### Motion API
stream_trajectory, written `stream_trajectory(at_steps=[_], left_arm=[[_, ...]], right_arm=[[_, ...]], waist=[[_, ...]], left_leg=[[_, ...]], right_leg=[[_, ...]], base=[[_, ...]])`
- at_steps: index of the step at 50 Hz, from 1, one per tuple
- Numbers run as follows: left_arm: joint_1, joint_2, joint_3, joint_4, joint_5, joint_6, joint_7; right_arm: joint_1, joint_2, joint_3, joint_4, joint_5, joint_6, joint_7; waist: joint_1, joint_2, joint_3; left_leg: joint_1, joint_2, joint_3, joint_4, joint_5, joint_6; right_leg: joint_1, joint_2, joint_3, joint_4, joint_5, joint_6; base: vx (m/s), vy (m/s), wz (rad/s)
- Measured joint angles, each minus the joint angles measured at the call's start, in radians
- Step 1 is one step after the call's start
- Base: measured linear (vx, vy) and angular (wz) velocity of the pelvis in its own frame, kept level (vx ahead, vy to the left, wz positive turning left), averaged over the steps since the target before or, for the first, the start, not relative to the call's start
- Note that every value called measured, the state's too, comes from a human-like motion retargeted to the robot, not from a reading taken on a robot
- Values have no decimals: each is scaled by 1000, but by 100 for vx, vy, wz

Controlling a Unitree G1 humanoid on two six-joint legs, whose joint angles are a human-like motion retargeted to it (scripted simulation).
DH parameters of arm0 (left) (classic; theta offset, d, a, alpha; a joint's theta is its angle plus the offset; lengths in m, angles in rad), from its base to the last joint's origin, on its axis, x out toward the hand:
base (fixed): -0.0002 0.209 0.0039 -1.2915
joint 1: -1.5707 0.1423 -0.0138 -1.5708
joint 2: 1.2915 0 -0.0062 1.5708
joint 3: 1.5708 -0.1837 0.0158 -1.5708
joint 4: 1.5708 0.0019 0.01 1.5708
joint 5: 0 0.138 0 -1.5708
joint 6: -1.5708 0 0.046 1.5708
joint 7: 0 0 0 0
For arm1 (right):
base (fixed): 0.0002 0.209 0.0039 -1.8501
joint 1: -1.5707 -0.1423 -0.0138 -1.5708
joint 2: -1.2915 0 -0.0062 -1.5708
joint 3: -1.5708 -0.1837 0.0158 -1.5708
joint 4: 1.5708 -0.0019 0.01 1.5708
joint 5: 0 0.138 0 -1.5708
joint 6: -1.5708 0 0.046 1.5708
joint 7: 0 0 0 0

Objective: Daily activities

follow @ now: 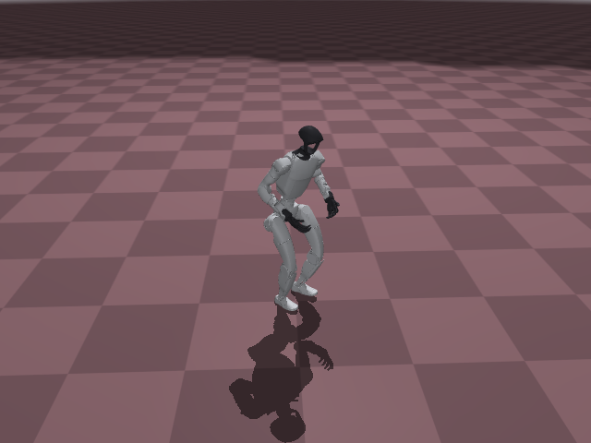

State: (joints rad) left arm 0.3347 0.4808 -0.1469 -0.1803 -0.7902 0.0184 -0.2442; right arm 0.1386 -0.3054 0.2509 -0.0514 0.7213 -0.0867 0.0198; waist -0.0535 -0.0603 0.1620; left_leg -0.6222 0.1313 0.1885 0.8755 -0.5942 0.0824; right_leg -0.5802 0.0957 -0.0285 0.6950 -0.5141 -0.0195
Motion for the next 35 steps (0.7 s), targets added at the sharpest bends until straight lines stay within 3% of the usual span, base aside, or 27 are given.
stream_trajectory(at_steps=[7,17,28,35], left_arm=[[-50,3,-31,44,48,-1,-64],[-160,82,-72,7,123,-30,-144],[-269,112,-59,-36,202,-91,-125],[-274,89,-43,62,320,-94,-95]], right_arm=[[-72,31,44,24,26,0,35],[-201,-8,132,-40,-59,17,123],[-232,-32,100,-89,-172,-3,129],[-187,-22,63,-19,-218,4,118]], waist=[[14,2,-108],[46,-12,-235],[59,-38,-278],[50,-50,-277]], left_leg=[[136,-44,31,-242,31,4],[229,-73,51,-366,64,-5],[325,-110,50,-510,125,-8],[361,-123,53,-557,146,-4]], right_leg=[[97,-23,5,-162,53,25],[175,-48,-6,-249,75,45],[255,-72,-27,-342,110,63],[275,-80,-31,-353,110,68]], base=[[13,3,4],[5,2,2],[0,0,0],[0,0,0]])
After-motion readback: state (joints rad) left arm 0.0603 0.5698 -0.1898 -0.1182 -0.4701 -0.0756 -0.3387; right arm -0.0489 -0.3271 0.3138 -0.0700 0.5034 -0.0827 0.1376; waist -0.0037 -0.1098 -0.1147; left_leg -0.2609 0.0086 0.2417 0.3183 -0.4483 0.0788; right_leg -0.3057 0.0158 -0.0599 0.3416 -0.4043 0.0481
